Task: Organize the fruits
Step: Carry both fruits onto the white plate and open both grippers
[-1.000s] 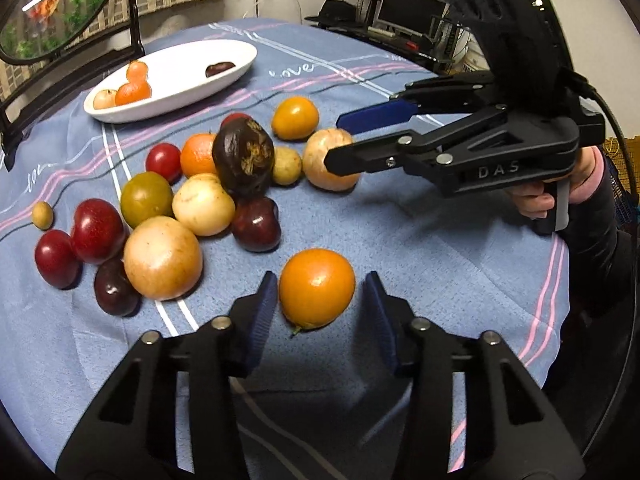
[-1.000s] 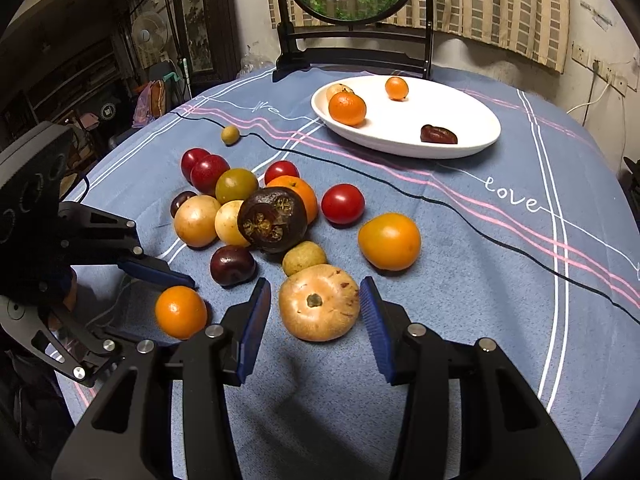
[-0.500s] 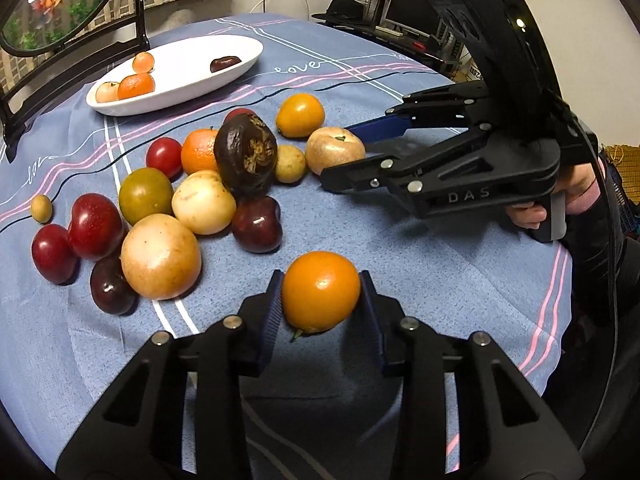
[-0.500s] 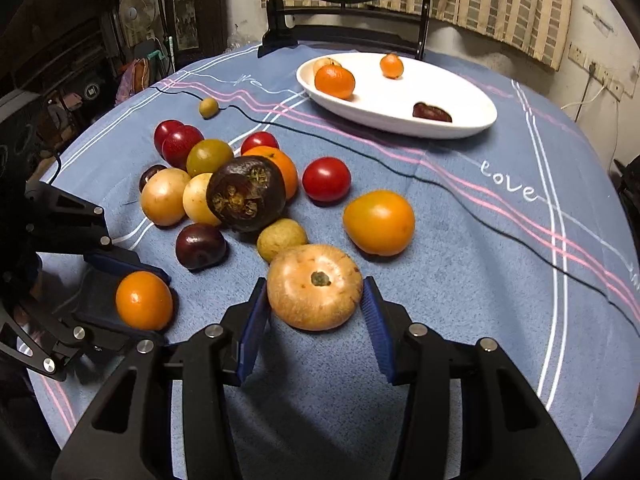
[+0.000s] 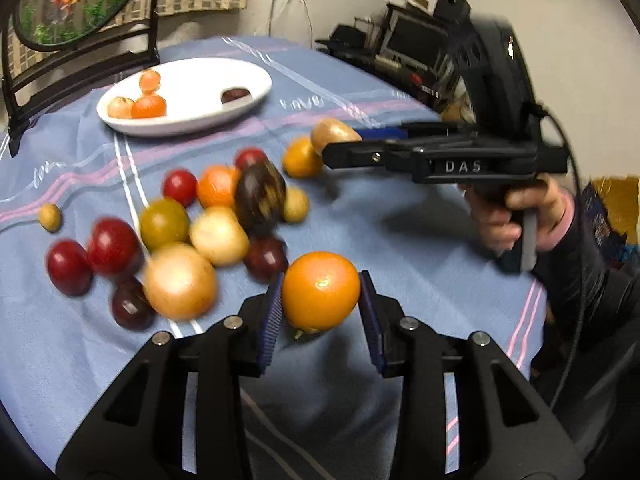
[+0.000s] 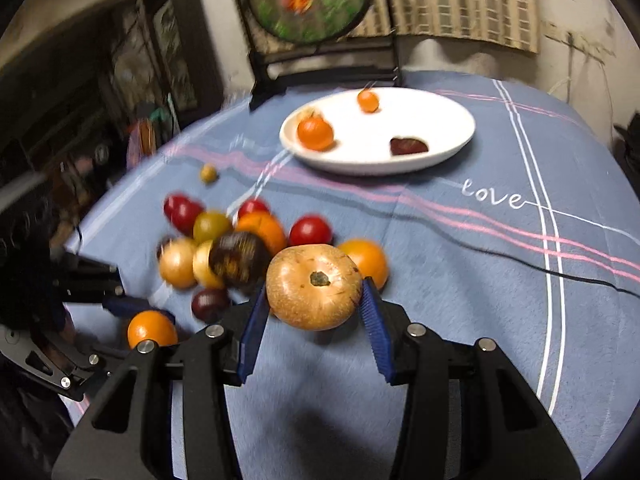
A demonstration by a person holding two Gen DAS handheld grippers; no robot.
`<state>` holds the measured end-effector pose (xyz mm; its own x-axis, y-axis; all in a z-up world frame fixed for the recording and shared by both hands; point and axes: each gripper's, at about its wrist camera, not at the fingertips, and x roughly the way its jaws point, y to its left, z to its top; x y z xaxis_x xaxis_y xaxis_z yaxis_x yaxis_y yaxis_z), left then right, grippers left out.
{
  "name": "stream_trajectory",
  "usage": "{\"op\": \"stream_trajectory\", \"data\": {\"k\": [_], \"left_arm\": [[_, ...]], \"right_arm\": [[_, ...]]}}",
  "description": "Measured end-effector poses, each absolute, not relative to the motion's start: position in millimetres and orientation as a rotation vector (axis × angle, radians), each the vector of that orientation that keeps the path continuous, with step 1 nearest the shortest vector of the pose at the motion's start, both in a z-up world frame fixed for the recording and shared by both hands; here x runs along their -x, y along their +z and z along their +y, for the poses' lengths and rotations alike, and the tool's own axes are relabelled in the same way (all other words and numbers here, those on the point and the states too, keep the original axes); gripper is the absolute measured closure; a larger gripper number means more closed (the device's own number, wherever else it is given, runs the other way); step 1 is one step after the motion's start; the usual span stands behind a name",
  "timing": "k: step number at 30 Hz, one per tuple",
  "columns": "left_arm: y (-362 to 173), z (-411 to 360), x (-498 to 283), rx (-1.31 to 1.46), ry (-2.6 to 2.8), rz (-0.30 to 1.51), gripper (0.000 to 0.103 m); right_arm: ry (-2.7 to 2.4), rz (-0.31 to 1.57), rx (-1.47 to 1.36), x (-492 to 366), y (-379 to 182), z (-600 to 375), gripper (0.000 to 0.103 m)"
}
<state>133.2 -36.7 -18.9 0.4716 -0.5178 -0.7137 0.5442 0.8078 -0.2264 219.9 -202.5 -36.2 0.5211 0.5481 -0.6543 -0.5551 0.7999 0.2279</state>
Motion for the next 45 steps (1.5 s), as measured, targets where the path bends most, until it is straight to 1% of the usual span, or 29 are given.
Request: {"op": "stream_trajectory", "data": {"k": [4, 7, 10, 14, 19, 29, 31, 32, 33, 34, 36, 37, 39, 41, 43, 44, 45], "left_arm": [[16.2, -25.7, -172.5, 0.017, -0.612, 0.823, 0.066], [41.2, -22.3, -219.1, 0.055, -0.543, 0.800, 0.066], [52.8, -24.2, -272.1, 0.064, -0.447, 0.798, 0.066], [41.3, -32.3, -337.4, 0.054, -0.353, 0.843, 0.066], [16.2, -47.5, -381.2, 0.021, -0.309, 0.900, 0.066], [-19.8, -52.3, -410.8, -0.010, -0.252, 0.960, 0.066], [-24.5, -51.9, -414.6, -0.007, -0.241, 0.971, 0.065], [-24.6, -51.5, -414.7, -0.002, -0.234, 0.965, 0.065], [-23.7, -51.1, -414.1, 0.003, -0.235, 0.966, 0.061], [-21.8, -50.1, -413.7, 0.010, -0.238, 0.964, 0.058], [-9.7, -44.8, -404.1, 0.023, -0.227, 0.928, 0.042], [-3.4, -41.8, -397.4, 0.023, -0.221, 0.911, 0.037], [12.9, -32.6, -376.6, 0.020, -0.209, 0.865, 0.019], [28.5, -23.1, -351.9, 0.016, -0.198, 0.813, 0.012], [41.3, -13.3, -324.4, 0.005, -0.183, 0.763, 0.009], [45.3, -7.9, -307.8, 0.000, -0.175, 0.741, 0.004], [47.3, -1.7, -289.2, 0.000, -0.163, 0.717, 0.003]], "right_arm": [[0.621, 0.730, -0.100, -240.7, -22.0, -212.2, 0.056], [0.546, 0.670, -0.137, -270.5, -7.1, -211.8, 0.056], [0.481, 0.643, -0.157, -303.2, -2.5, -210.4, 0.056], [0.422, 0.650, -0.164, -351.0, -10.1, -203.0, 0.056], [0.403, 0.695, -0.122, -388.6, -22.3, -195.8, 0.056], [0.424, 0.739, -0.017, -413.1, -40.2, -181.2, 0.056], [0.416, 0.746, 0.002, -415.2, -43.4, -179.5, 0.055], [0.413, 0.747, 0.005, -415.6, -43.9, -179.7, 0.051], [0.414, 0.742, 0.009, -414.3, -42.9, -179.7, 0.045], [0.426, 0.737, 0.012, -411.9, -41.1, -180.6, 0.045], [0.423, 0.726, 0.021, -408.1, -35.0, -181.5, 0.045], [0.421, 0.717, 0.024, -404.1, -30.4, -182.7, 0.045], [0.430, 0.699, 0.028, -394.4, -22.4, -184.8, 0.045], [0.436, 0.678, 0.040, -379.4, -13.7, -187.2, 0.045], [0.437, 0.664, 0.041, -362.6, -8.4, -191.0, 0.045], [0.439, 0.666, 0.038, -357.1, -7.7, -192.3, 0.045], [0.439, 0.669, 0.031, -348.3, -7.5, -194.3, 0.045]]}}
